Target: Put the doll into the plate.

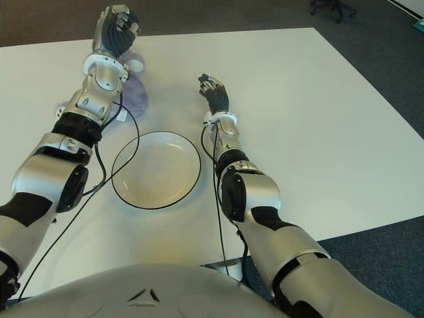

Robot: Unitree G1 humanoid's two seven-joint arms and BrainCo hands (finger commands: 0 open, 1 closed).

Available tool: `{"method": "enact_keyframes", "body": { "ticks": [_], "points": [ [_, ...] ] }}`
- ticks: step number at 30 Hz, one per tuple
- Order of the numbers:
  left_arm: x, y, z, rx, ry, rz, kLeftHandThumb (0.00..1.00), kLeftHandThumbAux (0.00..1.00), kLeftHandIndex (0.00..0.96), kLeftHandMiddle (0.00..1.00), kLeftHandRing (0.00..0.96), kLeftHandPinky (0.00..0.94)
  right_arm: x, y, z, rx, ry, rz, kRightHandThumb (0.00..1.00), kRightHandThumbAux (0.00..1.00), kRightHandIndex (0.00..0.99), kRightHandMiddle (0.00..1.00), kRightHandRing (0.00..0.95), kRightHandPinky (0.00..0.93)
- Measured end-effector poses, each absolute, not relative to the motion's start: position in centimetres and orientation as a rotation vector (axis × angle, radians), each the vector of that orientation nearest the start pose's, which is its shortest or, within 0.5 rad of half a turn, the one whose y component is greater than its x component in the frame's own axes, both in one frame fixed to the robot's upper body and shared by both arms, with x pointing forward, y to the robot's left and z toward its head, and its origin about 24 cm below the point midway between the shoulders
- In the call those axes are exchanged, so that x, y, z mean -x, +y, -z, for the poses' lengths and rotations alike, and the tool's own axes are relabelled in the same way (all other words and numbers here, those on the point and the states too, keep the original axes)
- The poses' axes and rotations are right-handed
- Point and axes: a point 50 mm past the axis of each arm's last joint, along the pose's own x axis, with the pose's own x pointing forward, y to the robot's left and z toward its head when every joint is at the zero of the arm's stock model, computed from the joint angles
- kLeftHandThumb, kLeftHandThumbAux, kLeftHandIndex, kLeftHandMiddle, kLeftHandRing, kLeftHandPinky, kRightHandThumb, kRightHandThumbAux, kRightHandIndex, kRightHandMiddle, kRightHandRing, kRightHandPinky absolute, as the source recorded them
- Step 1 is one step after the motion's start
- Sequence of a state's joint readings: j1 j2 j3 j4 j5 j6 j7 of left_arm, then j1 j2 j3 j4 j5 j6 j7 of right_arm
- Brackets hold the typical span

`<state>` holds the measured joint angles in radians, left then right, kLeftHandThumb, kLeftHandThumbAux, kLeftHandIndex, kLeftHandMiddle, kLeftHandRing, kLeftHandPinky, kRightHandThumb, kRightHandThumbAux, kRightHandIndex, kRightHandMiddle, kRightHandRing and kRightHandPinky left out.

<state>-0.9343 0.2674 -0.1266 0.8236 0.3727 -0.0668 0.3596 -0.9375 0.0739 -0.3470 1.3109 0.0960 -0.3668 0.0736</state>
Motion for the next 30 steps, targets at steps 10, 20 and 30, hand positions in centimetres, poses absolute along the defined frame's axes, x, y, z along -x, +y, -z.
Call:
{"method": "enact_keyframes", "body": {
  "ticks": [10,20,30],
  "points": [
    [-39.6,16.2,-15.9,-0.67,-0.211,-0.283,0.335,0.25,0.101,0.25,0.237,0.199,-38.2,-8.6,-6.5,-0.277,0.077,-0.103,0.699,0.733,0.403,0.155,0.125,0.155],
    [-39.3,16.2,-15.3,-0.657,-0.171,-0.305,0.32,0.256,0.0,0.112,0.088,0.027,-38.2,-8.5,-6.5,-0.271,0.077,-0.108,0.699,0.734,0.401,0.165,0.133,0.145],
    [-38.9,15.7,-15.1,-0.605,-0.179,-0.297,0.371,0.281,0.0,0.015,0.011,0.036,-38.2,-8.4,-6.5,-0.272,0.081,-0.115,0.701,0.733,0.401,0.161,0.126,0.129]
  ]
}}
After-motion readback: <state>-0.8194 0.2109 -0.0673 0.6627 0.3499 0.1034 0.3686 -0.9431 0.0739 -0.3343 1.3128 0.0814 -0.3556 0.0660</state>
